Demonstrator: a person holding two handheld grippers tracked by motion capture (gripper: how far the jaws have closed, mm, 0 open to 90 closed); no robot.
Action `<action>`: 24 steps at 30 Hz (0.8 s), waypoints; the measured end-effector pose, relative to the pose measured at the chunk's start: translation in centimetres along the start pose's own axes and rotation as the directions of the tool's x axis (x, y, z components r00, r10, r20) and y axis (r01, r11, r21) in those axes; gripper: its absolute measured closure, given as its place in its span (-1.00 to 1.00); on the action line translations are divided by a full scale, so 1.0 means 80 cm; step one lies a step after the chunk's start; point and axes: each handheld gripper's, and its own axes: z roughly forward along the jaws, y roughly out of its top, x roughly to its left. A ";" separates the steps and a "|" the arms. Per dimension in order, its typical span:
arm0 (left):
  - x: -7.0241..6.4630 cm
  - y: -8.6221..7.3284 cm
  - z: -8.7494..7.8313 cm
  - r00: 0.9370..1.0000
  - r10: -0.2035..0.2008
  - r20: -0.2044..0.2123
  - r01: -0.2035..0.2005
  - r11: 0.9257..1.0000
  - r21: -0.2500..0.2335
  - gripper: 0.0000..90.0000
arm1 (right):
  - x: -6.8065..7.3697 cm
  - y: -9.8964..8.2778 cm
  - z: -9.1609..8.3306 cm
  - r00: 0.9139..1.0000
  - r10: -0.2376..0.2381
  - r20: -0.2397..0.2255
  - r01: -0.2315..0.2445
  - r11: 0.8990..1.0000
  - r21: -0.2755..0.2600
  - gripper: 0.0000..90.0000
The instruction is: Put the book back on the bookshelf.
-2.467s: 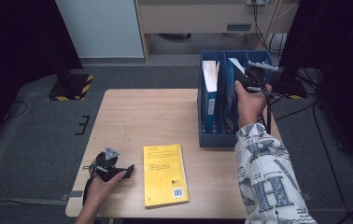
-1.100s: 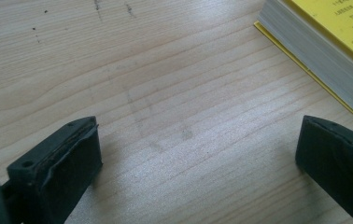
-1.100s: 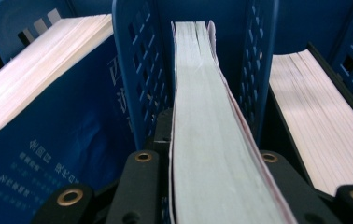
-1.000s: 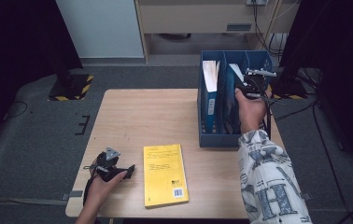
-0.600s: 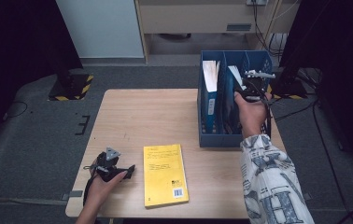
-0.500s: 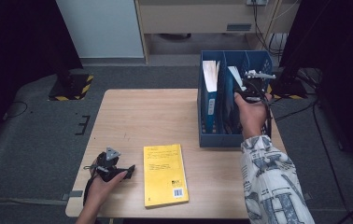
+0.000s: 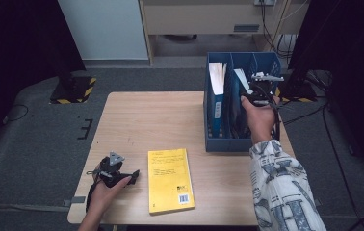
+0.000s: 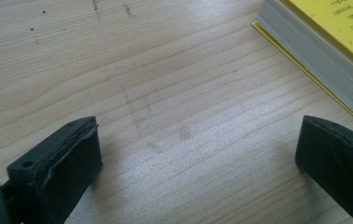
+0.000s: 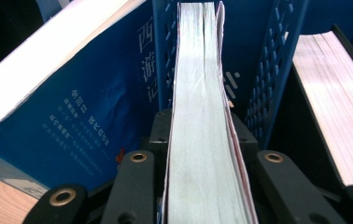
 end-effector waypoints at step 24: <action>0.000 0.000 0.000 1.000 0.003 0.000 -0.003 1.000 0.002 -1.00 | 0.006 0.006 0.004 1.000 -0.013 0.003 0.013 1.000 -0.016 0.63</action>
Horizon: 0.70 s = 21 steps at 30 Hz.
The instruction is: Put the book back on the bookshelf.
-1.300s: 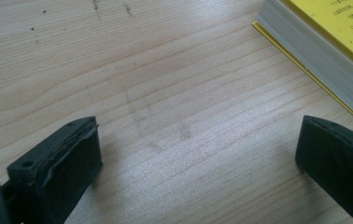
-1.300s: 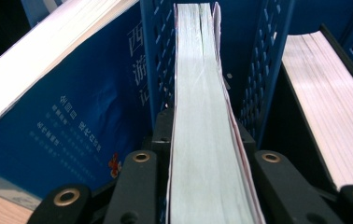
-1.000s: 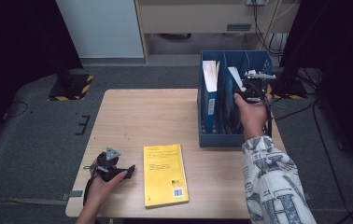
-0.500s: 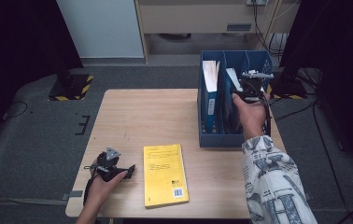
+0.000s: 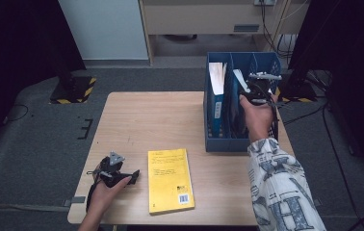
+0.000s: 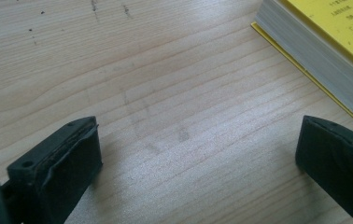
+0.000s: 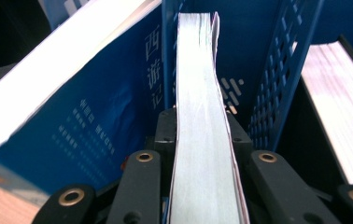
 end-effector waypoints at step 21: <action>0.000 0.001 0.001 1.000 0.010 0.011 -0.010 1.000 0.001 -1.00 | 0.003 0.033 0.034 0.996 -0.018 0.082 0.022 0.999 -0.043 0.63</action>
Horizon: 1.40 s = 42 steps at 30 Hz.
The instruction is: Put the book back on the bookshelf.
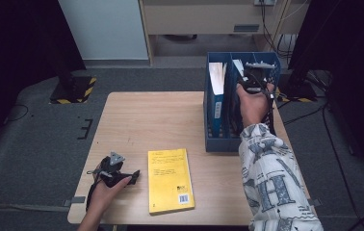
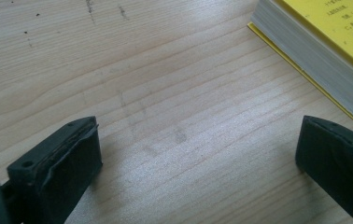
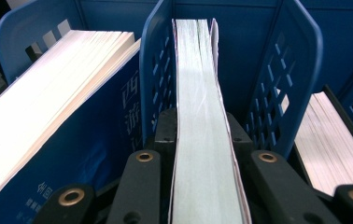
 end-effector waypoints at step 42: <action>-0.001 0.001 0.001 1.000 0.004 0.006 -0.004 1.000 0.000 -1.00 | 0.013 -0.016 0.016 0.997 -0.074 0.024 0.074 0.997 -0.003 0.60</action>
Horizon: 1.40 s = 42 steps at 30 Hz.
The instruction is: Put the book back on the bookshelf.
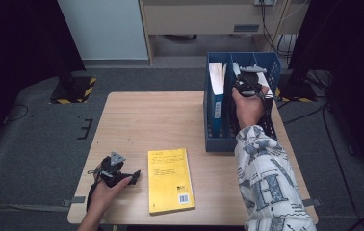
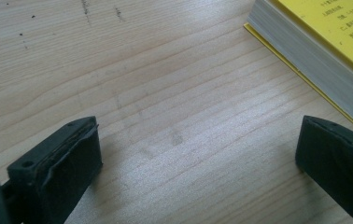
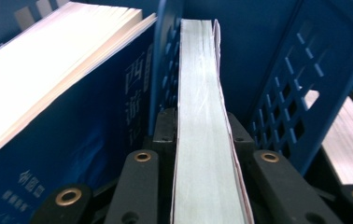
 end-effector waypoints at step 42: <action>0.000 0.000 0.000 1.000 0.018 0.008 -0.018 1.000 0.008 -1.00 | 0.004 -0.049 -0.078 0.982 -0.016 -0.186 0.012 1.000 -0.021 -0.37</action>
